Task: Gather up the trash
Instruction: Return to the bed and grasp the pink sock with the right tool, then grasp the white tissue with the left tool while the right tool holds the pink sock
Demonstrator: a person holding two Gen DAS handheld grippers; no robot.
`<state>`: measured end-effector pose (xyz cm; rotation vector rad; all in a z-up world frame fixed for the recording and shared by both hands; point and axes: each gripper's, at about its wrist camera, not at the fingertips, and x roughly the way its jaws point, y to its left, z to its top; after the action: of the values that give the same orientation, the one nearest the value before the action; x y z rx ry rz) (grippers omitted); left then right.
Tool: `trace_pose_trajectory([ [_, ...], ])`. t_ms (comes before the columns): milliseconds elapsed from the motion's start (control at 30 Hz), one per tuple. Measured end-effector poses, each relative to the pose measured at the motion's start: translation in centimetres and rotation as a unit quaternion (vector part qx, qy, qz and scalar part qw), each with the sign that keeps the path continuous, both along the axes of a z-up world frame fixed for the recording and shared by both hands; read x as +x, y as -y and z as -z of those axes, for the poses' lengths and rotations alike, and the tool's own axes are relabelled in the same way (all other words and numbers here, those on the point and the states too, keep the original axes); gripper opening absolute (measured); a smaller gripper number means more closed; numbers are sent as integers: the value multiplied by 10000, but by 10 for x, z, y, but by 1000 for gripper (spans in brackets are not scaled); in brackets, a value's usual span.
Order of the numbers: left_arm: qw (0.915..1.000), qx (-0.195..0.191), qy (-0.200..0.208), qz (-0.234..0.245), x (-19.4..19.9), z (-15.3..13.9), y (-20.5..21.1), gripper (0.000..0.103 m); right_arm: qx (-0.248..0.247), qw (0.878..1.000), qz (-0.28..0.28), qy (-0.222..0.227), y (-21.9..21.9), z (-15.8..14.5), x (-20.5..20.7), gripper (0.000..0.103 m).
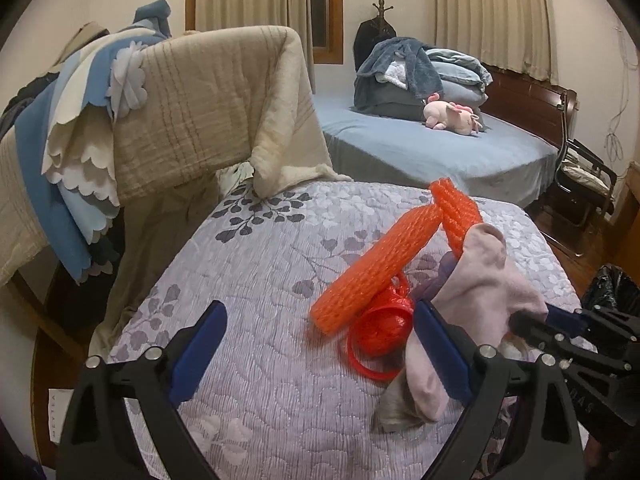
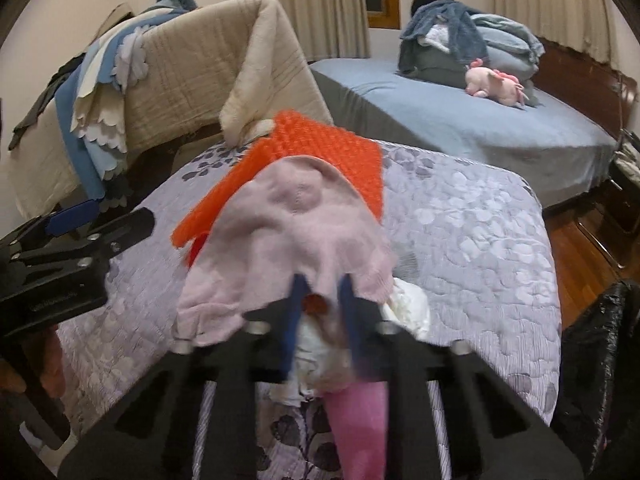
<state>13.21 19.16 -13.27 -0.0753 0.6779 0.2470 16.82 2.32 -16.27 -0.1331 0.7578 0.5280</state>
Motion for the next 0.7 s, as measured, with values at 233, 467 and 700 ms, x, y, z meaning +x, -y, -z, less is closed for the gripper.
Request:
trace_pose_trajectory([
  [233,10000,9,29,12,-1,-2,2,92,167,9998,-98,91,6,-14,-10,4],
  [467,9999,15,97,67,-4,-11,10,92,434,9989,-55,178,28,-38,-27,4],
  [700,9995,44,213,227,-10,-22,26,92,491,9982,77,348,54,-61,-48,4],
])
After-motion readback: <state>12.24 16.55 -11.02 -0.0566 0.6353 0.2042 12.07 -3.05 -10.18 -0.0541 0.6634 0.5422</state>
